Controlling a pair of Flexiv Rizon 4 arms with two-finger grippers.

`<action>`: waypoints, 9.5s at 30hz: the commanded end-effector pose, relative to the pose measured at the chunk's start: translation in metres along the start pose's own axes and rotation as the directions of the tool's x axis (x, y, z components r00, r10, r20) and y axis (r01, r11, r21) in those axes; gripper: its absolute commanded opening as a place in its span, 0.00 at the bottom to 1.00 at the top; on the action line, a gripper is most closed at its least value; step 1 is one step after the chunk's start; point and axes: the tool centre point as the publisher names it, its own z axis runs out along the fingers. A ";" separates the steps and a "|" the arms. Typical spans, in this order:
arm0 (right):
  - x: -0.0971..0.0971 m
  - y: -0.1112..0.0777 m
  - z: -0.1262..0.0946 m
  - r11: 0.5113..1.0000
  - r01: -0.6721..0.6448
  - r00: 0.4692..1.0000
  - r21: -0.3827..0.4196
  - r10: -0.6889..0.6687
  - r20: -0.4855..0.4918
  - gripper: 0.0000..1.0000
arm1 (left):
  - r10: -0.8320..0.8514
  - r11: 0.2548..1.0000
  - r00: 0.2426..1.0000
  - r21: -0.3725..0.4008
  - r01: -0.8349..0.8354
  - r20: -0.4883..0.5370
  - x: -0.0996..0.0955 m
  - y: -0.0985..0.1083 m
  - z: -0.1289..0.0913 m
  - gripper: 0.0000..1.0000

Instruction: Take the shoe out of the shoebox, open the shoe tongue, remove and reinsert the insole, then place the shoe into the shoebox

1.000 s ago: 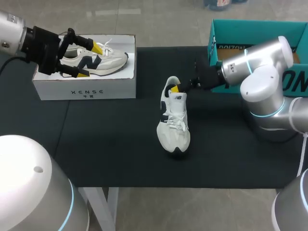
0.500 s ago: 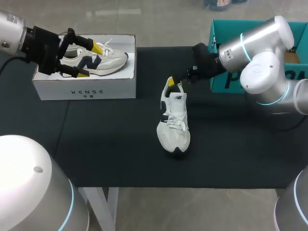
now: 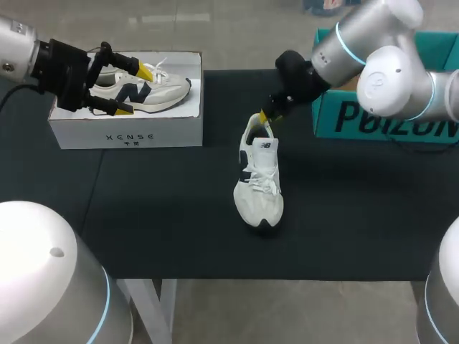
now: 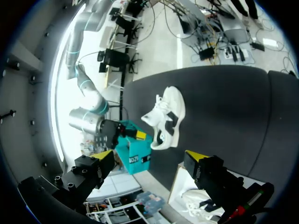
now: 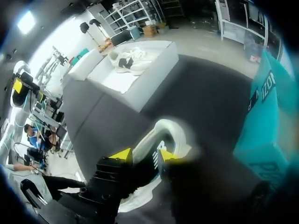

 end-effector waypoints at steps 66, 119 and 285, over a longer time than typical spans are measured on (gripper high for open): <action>-0.022 -0.017 0.057 0.976 -0.214 0.843 0.048 0.160 0.514 0.00 | 0.000 1.000 1.000 0.001 0.000 -0.003 -0.001 0.000 0.000 1.00; -0.028 -0.045 0.106 0.924 -0.311 0.868 0.225 0.179 0.464 0.00 | 0.000 1.000 1.000 0.001 0.000 -0.003 -0.001 0.000 0.000 1.00; 0.027 -0.056 0.051 0.826 -0.562 0.688 0.044 0.437 0.580 0.00 | 0.000 1.000 1.000 0.001 0.000 -0.003 -0.001 0.000 0.000 1.00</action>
